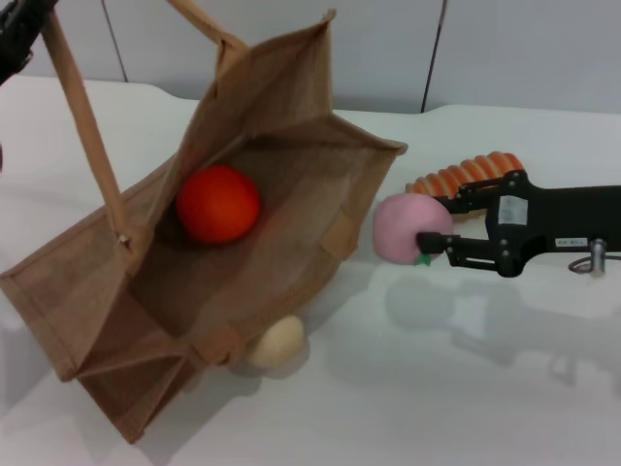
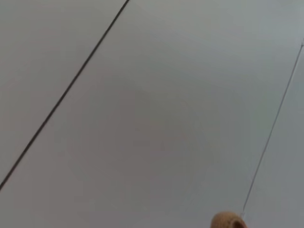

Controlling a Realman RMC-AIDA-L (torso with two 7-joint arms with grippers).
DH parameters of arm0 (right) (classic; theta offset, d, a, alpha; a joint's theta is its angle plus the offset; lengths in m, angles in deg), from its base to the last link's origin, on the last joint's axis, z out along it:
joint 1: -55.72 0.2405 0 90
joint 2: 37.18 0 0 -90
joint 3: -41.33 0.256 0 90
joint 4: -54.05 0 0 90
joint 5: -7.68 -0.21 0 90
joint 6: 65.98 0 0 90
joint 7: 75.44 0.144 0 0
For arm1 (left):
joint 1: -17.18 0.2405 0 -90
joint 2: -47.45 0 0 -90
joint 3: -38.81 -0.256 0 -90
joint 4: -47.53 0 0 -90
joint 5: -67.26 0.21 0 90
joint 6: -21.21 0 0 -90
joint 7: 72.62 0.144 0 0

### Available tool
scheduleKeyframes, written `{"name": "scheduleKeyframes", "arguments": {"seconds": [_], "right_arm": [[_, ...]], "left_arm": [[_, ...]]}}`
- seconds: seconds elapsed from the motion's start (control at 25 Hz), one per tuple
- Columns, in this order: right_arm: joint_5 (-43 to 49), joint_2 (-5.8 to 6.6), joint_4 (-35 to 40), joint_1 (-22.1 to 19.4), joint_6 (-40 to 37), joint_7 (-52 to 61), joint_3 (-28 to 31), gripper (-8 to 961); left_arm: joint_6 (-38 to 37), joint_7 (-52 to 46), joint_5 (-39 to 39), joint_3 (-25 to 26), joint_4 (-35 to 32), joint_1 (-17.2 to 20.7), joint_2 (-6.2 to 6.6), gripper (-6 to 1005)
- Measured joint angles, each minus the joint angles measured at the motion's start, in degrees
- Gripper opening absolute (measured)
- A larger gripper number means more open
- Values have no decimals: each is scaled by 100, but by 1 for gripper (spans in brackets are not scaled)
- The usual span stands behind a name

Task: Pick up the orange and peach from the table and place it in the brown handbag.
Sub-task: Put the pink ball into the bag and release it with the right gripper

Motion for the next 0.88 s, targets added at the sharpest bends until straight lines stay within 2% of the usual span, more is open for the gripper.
{"name": "scheduleKeyframes", "arguments": {"seconds": [0.16,0.32,0.56,0.6,0.68,0.88], "right_arm": [[-14,-26,-69,232,-217,-80,-73,446],[-19,-47,-602,774,101,-215,-358,441],[-23,-74,-1554,1579,1361,-596,-486,437],[-23,-94,-1801,1775,1777,-728,-491,437],[-24,-106,-1929,1886,2022,-796,-491,437],[-23,-146,-2656,2376,3529,-1029,-440,438]], "left_arm": [[2,0,156,-3,10,-146,-11,111],[33,-18,280,-3,18,-314,-14,111],[74,-59,431,-6,103,-541,-14,111],[75,-59,453,-8,140,-578,-11,111],[78,-58,478,-12,165,-630,-6,111],[170,-70,495,-12,167,-705,-13,111]]}}
